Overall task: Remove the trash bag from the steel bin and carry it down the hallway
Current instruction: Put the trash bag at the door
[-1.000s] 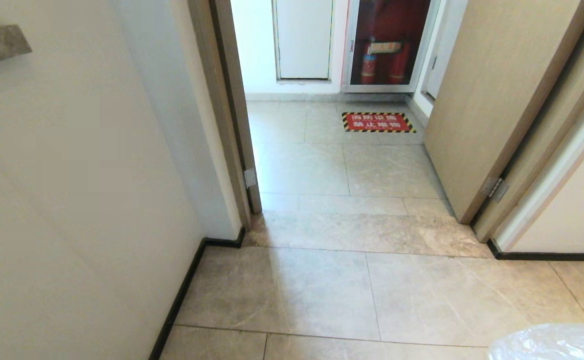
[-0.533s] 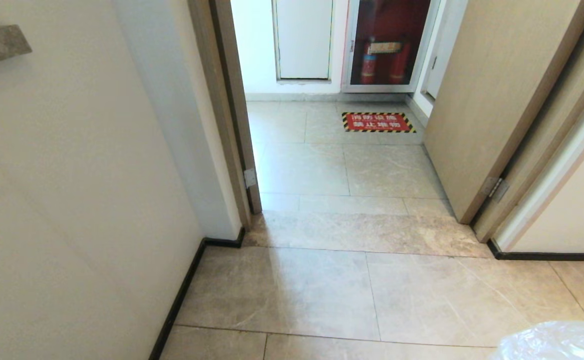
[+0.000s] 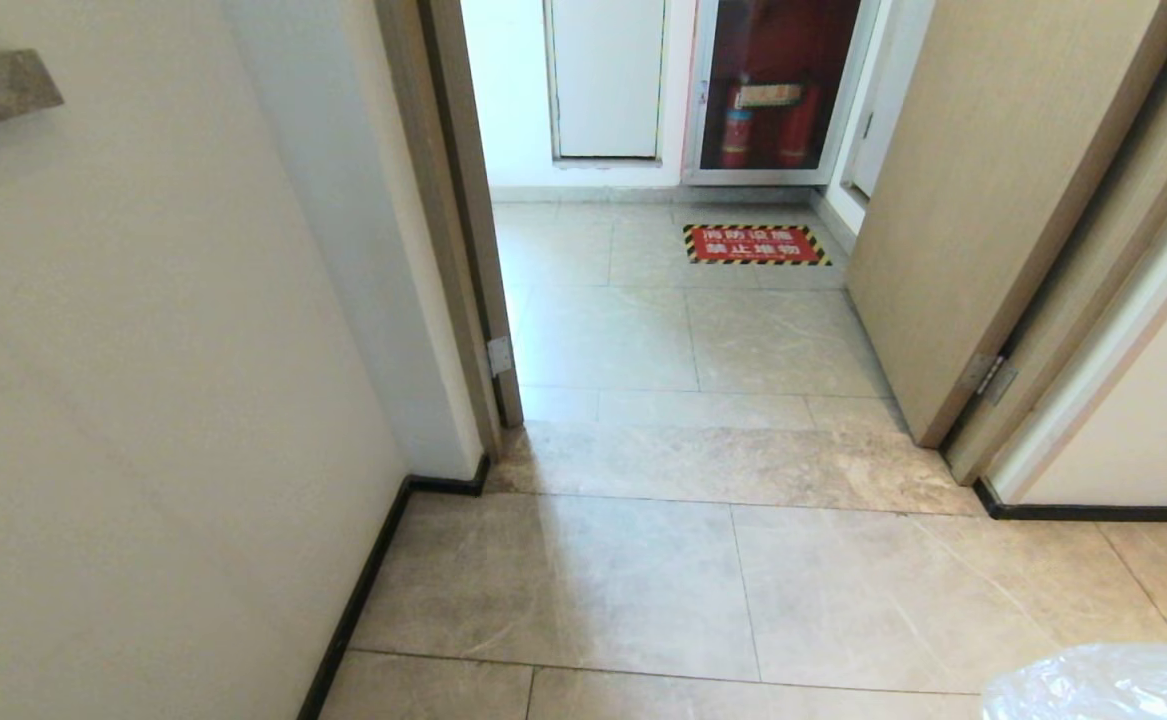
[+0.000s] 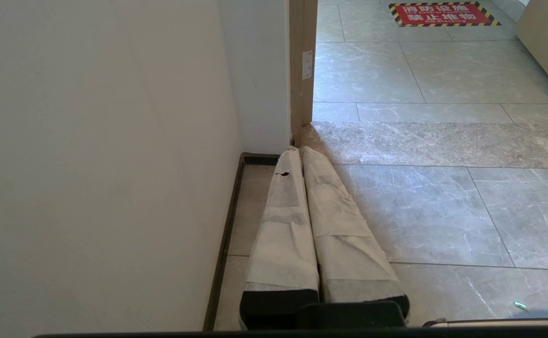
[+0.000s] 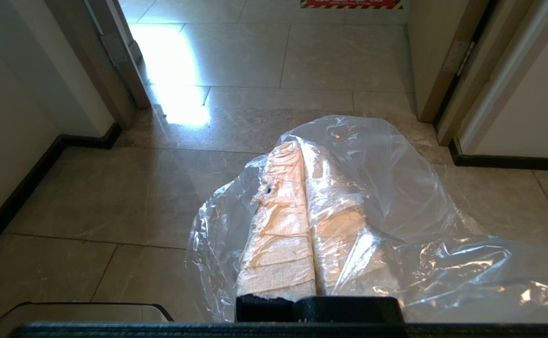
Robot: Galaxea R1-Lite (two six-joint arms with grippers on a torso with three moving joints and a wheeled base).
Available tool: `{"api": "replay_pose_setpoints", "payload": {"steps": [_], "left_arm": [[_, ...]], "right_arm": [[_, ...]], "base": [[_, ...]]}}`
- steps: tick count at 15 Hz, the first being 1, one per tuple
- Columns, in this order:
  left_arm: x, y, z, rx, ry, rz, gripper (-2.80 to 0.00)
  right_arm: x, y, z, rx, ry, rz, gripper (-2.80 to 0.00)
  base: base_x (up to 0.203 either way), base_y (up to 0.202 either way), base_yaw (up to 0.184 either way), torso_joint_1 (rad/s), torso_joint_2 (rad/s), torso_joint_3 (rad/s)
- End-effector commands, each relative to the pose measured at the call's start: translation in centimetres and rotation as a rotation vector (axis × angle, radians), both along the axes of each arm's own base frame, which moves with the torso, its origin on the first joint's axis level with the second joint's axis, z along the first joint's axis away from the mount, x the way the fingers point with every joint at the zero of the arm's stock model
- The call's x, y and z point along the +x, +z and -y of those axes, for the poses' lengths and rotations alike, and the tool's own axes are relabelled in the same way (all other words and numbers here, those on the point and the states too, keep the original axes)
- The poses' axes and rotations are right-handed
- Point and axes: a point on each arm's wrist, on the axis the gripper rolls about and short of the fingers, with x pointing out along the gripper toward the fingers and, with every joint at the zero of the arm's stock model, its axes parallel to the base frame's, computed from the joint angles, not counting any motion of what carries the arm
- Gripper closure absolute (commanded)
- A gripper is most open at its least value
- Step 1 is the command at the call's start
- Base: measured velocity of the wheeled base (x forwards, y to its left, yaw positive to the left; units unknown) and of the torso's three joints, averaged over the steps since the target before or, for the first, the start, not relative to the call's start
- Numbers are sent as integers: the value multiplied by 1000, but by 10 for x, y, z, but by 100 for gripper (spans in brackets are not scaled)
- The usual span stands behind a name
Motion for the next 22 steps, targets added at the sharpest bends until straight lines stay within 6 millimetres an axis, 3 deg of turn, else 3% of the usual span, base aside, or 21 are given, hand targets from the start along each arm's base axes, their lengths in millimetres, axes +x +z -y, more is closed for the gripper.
{"api": "replay_pose_setpoints", "payload": {"steps": [1, 22], "left_arm": [[1, -3, 0, 0, 1, -12, 0], [1, -3, 0, 0, 1, -12, 0]], "right_arm": [[0, 0, 0, 0, 1, -1, 0], [0, 0, 0, 0, 1, -1, 0]], "base": [[0, 0, 0, 0, 0, 0], [0, 0, 0, 0, 0, 0]]}}
